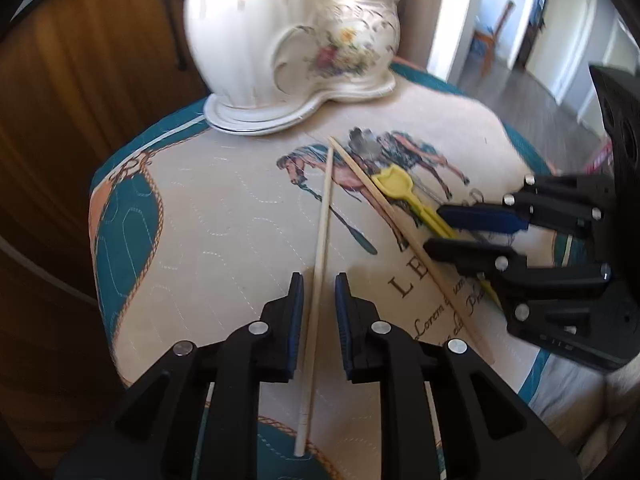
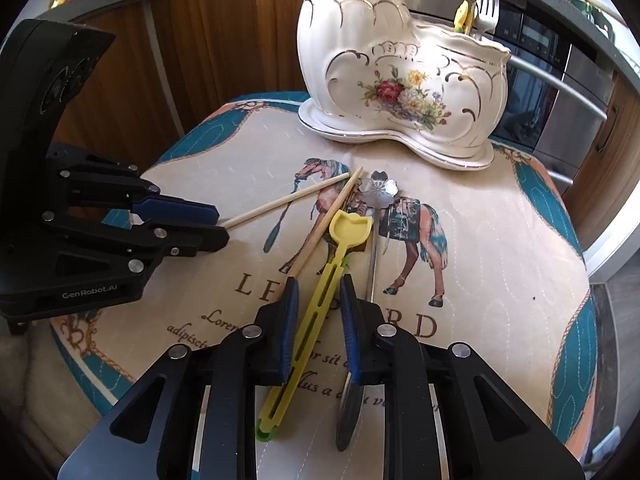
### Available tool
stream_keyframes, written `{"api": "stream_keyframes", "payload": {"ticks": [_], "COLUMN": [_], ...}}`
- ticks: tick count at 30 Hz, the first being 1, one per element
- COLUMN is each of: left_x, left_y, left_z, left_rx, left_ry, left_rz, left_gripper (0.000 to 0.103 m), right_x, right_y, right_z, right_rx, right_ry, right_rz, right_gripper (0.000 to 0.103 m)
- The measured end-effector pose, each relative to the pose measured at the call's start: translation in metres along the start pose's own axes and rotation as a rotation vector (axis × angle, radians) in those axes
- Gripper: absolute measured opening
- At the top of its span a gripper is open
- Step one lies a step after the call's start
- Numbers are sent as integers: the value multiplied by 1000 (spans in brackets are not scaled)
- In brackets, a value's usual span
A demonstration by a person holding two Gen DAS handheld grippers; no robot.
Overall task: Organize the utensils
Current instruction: 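Grasp a chopstick with the left tool while the right tool grasps the yellow-handled utensil, then lift the chopstick and yellow utensil and carry both over the holder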
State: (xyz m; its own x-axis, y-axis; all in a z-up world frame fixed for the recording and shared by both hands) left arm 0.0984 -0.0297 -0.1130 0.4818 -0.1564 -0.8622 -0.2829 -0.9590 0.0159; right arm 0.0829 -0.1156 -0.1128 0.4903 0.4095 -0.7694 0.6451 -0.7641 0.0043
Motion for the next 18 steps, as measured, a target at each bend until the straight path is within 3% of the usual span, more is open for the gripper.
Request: {"api": "stream_keyframes", "payload": {"ticks": [4,8,13,18], "left_x": [1,1,-5,-41], "left_y": [-2,-10,-12,-21], "left_z": [-3,-3,1,-5], "left_rx": [29,-4,-25,-77], "left_ry": [-41,2,42,179], "left_rz": [10,7,-4,24], "left_gripper": [16,4,4,4], "right_x": [2,-3,-16,-39], "right_y": [4,7,17,25], "right_z": [0,-2,-8,-17], "right_rx": [29,71,105,135], "right_ry": [4,29,82,178], "right_rz": [-33,-68,-70,-85], "right_gripper": [16,10,10,10]}}
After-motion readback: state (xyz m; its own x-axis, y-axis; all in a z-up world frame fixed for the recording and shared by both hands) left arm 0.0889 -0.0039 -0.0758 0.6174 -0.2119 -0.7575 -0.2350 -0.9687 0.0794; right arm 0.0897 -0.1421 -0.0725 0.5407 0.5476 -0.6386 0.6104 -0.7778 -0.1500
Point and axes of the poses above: each gripper's, at about its wrist camera, not at the fingertips, and x roughly the way its jaws point, y to its right, z to its underside, the point moved 7 cm from there along x, roughly the way its jaws point, and after that the axes turned 4 degrees about -x, right-handed, at the moved point
